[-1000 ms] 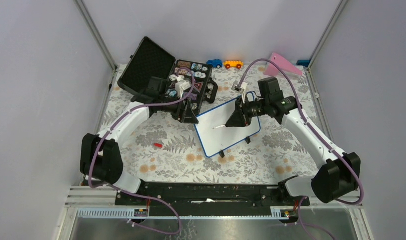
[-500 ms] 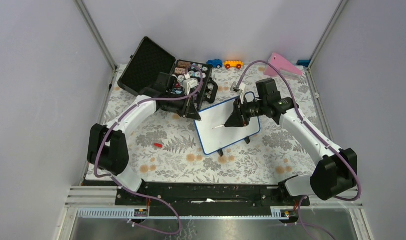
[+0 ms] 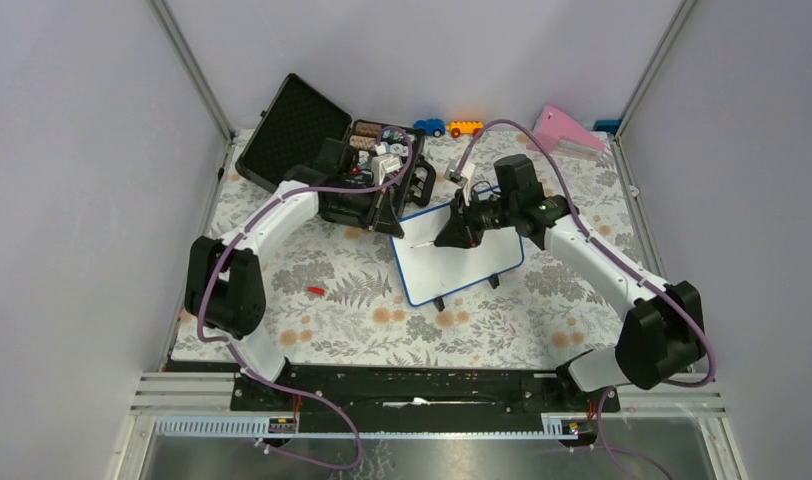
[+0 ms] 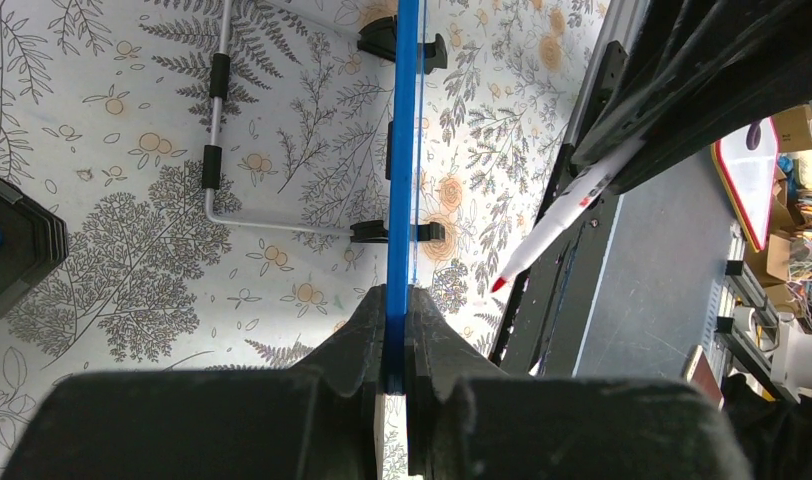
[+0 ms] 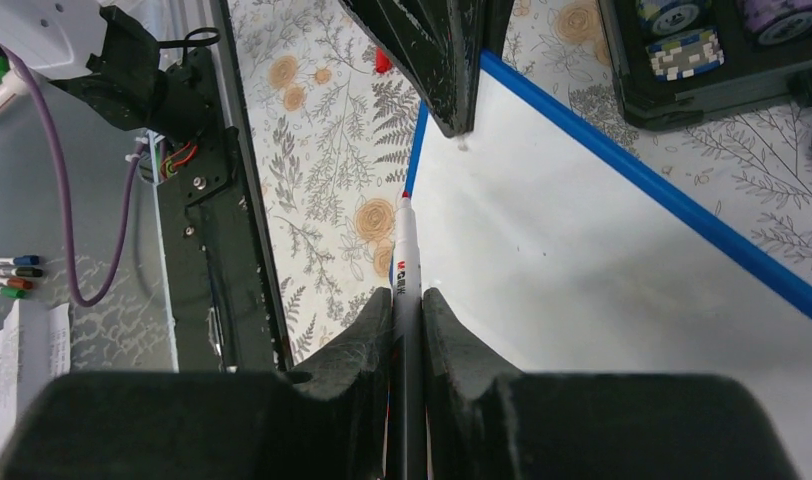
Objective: Write a sentence on the whiteboard
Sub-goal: Hold the whiteboard on the whiteboard stand, then write a sentence on the whiteboard.
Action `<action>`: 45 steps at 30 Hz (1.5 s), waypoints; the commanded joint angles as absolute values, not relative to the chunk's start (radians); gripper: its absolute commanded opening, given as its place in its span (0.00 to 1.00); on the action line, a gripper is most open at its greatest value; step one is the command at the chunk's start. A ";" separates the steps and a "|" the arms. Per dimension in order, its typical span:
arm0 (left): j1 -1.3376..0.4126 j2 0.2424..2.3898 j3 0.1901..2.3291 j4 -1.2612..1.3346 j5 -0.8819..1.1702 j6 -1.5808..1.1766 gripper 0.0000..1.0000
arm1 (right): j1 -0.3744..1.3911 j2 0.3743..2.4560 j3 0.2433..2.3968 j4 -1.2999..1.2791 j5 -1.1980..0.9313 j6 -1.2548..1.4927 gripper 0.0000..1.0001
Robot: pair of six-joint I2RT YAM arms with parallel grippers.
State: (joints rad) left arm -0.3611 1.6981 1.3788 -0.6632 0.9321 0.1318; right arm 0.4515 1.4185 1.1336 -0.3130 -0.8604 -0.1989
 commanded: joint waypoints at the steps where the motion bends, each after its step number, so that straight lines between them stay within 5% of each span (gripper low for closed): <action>1: -0.367 1.712 1.414 -0.675 0.916 0.175 0.00 | 0.480 1.453 1.179 -0.218 -0.810 -0.194 0.00; 45: -0.368 1.704 1.414 -0.675 0.913 0.167 0.00 | 0.480 1.508 1.130 -0.284 -0.782 -0.291 0.00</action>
State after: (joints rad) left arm -0.3611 1.7039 1.3819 -0.6693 0.9367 0.1417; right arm 0.4751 1.5257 1.1538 -0.2752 -0.7975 -0.2558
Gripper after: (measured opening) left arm 0.062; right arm 0.190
